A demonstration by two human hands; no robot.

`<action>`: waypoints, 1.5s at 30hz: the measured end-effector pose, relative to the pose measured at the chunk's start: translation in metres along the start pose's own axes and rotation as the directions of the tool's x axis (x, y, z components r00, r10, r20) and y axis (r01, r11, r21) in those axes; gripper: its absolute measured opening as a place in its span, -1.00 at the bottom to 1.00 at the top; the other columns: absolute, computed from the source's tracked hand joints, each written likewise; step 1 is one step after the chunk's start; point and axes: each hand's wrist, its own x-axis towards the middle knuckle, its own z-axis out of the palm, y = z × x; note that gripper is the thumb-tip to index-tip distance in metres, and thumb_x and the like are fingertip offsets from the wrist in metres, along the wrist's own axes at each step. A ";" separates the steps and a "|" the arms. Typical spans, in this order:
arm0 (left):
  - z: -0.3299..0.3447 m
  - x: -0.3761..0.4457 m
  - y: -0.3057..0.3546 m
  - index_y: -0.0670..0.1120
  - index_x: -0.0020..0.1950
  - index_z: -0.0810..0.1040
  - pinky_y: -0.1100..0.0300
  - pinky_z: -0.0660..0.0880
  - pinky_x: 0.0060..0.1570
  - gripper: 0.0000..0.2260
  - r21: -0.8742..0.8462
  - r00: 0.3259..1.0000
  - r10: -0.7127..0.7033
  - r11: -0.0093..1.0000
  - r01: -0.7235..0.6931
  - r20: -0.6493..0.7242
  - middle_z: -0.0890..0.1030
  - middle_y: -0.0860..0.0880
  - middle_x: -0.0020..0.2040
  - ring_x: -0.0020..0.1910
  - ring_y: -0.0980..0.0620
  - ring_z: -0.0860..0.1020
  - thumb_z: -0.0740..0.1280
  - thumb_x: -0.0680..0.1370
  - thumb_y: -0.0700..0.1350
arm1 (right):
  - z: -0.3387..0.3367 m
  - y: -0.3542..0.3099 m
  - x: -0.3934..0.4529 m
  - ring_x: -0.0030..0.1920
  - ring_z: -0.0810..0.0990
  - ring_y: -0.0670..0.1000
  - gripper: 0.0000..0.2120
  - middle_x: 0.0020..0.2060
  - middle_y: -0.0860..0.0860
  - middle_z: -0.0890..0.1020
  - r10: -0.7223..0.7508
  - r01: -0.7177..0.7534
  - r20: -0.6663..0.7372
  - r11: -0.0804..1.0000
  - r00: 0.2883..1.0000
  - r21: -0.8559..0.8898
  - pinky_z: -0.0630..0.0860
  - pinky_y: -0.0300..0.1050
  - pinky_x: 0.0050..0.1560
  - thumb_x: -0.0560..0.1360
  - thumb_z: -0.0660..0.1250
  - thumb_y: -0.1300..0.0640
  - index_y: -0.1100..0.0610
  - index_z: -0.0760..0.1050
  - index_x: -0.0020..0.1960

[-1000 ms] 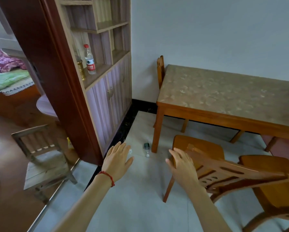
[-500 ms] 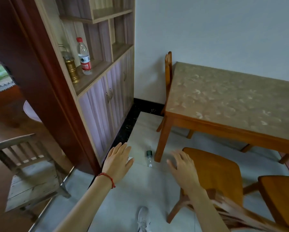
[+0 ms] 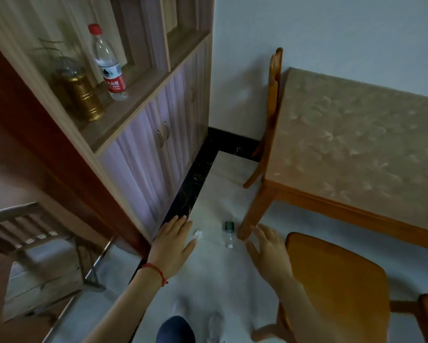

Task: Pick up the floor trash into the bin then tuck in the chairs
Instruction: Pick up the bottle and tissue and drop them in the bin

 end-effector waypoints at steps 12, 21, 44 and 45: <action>0.014 0.103 -0.068 -0.18 0.26 0.47 -0.04 0.40 0.21 -0.47 -0.021 0.989 0.043 0.999 -0.040 0.141 0.53 -0.17 0.25 0.25 -0.17 0.49 0.04 0.47 0.12 | 0.040 -0.005 0.086 0.12 0.54 0.22 -0.56 0.15 0.17 0.56 0.182 -0.180 -0.031 0.982 0.983 0.057 0.46 0.07 0.09 0.47 0.16 -0.02 0.21 0.46 0.23; 0.069 0.162 -0.087 -0.20 0.21 0.50 -0.06 0.44 0.12 -0.49 -0.054 0.977 0.018 0.999 -0.006 0.212 0.58 -0.20 0.18 0.18 -0.20 0.53 0.07 0.47 0.11 | 0.084 0.036 0.143 0.29 0.42 0.17 -0.59 0.27 0.16 0.47 0.235 -0.236 0.027 0.966 0.972 0.101 0.35 0.04 0.26 0.53 0.21 0.03 0.19 0.38 0.32; 0.426 0.287 -0.226 -0.19 0.35 0.36 0.09 0.21 0.32 -0.38 -0.169 0.992 -0.034 0.984 0.055 0.125 0.42 -0.19 0.35 0.38 -0.16 0.32 -0.01 0.45 0.19 | 0.419 0.249 0.273 0.07 0.57 0.23 -0.53 0.10 0.22 0.58 0.075 -0.071 -0.041 0.992 0.996 0.100 0.53 0.08 0.07 0.50 0.11 -0.06 0.26 0.45 0.21; 0.443 0.290 -0.234 -0.19 0.35 0.36 0.05 0.23 0.33 -0.37 -0.162 0.990 -0.027 0.986 0.049 0.139 0.41 -0.19 0.35 0.38 -0.16 0.32 -0.02 0.45 0.19 | 0.432 0.257 0.277 0.03 0.58 0.23 -0.54 0.07 0.22 0.59 0.062 -0.056 -0.062 0.994 0.996 0.093 0.51 0.04 0.04 0.49 0.11 -0.05 0.27 0.46 0.18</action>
